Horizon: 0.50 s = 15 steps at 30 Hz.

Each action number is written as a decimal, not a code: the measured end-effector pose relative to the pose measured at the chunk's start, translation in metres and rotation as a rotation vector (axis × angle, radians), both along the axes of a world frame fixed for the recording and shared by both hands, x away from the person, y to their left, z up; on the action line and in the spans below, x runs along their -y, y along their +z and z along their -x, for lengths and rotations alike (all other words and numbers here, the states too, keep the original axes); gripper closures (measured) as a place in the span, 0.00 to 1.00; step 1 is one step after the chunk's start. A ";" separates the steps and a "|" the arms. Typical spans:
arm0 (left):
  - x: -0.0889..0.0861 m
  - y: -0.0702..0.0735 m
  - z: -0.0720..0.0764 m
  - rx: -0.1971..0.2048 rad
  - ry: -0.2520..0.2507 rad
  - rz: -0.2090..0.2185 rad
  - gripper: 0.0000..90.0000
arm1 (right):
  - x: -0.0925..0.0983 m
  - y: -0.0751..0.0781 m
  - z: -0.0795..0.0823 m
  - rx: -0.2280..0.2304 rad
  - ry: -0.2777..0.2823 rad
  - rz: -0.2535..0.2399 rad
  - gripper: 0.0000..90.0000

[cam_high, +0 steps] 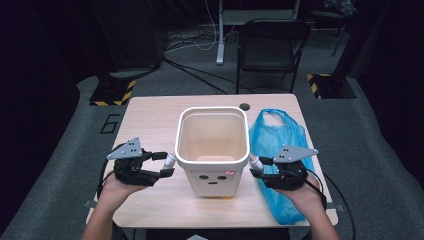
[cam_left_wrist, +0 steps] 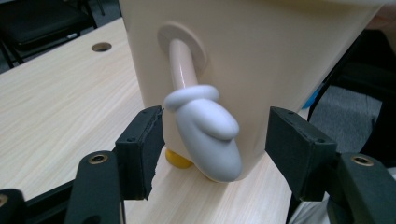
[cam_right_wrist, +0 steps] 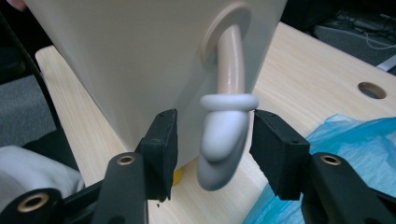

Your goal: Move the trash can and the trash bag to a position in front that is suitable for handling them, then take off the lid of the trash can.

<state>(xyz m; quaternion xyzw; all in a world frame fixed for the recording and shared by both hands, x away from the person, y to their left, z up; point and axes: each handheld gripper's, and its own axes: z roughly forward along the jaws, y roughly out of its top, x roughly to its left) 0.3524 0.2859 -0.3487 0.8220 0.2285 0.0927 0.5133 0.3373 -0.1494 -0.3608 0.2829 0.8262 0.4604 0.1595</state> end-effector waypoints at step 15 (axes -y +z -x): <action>-0.001 0.019 0.000 0.022 -0.003 0.050 0.41 | 0.022 0.013 -0.007 -0.013 0.036 -0.079 0.50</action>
